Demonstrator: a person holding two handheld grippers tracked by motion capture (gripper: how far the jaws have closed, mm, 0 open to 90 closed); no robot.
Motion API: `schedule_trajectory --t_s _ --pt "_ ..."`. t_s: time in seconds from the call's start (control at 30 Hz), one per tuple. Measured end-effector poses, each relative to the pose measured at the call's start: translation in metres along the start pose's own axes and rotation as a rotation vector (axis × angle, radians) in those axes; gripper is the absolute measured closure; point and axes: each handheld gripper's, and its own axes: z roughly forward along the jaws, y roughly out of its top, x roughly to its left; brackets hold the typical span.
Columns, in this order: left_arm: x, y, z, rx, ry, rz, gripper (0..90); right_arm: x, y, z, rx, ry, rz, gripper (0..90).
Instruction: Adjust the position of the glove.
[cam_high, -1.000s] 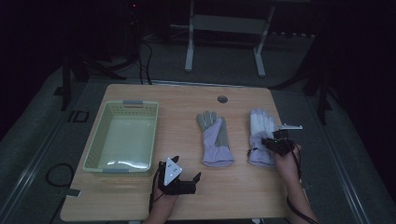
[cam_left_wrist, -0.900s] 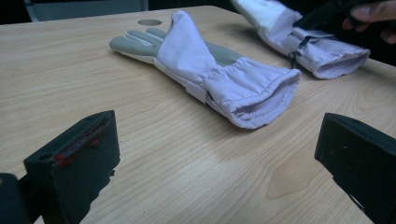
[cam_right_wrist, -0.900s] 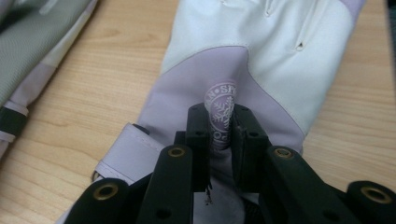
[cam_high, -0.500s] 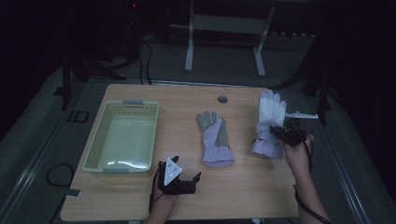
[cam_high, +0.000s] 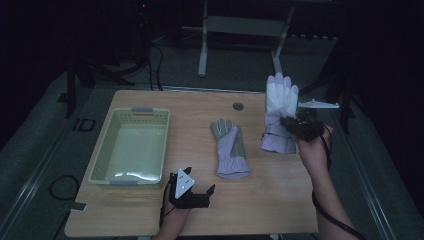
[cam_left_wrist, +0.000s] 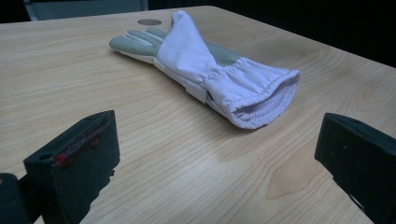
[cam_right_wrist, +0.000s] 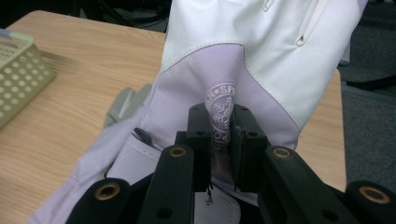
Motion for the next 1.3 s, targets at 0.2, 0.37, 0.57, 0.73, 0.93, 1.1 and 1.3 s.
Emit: schedule_trajectory --t_s 0.2,0.37,0.57,0.73,0.93,1.1,1.3 --pt "0.0 0.0 0.0 -0.001 0.0 0.004 0.2 0.027 0.011 0.004 0.009 0.011 -0.029 79.5" --pt "-0.001 0.0 0.0 0.0 -0.004 0.004 0.2 0.059 0.019 0.013 0.011 0.044 -0.058 79.4" --pt "0.0 0.0 0.0 0.0 -0.004 0.003 0.2 0.088 0.018 0.025 0.053 0.078 -0.113 79.4" --pt "0.0 0.0 0.0 0.0 -0.005 0.002 0.2 0.102 0.009 0.037 0.083 0.099 -0.116 79.4" --pt "0.0 0.0 0.0 0.001 -0.005 0.003 0.2 0.109 -0.004 0.055 0.127 0.097 -0.117 79.4" --pt "0.0 0.0 0.0 0.001 -0.005 0.002 0.2 0.111 -0.015 0.068 0.157 0.092 -0.106 79.5" --pt "-0.001 0.0 0.0 0.001 -0.005 0.001 0.2 0.111 -0.028 0.087 0.205 0.099 -0.08 79.4"
